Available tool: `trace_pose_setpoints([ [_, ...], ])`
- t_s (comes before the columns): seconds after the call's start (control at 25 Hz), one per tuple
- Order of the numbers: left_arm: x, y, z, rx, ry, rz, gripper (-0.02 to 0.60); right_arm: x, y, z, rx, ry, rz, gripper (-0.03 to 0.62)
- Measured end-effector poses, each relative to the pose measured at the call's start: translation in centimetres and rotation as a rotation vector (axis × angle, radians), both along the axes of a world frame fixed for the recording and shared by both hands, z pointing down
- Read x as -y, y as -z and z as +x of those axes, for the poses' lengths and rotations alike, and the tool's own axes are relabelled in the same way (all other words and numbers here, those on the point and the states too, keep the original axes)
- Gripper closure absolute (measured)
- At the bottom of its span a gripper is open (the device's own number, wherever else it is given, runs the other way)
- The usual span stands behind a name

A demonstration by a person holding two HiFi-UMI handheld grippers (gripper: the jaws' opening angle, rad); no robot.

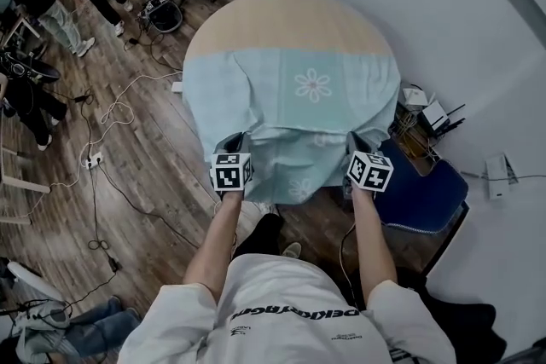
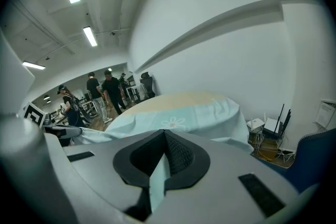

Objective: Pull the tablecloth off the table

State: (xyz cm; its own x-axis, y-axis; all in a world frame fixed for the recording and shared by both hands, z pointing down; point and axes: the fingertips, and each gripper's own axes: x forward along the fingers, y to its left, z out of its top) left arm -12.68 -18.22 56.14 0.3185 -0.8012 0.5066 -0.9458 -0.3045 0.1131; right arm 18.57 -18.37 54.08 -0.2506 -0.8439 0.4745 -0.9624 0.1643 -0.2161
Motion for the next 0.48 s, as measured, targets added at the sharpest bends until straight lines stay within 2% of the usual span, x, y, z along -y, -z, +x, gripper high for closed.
trace_pose_setpoints([
  [0.48,-5.4,4.5,-1.8,-0.029,0.030,0.072,0.566,-5.3,4.1,-1.9,-0.001,0.038,0.072,0.562],
])
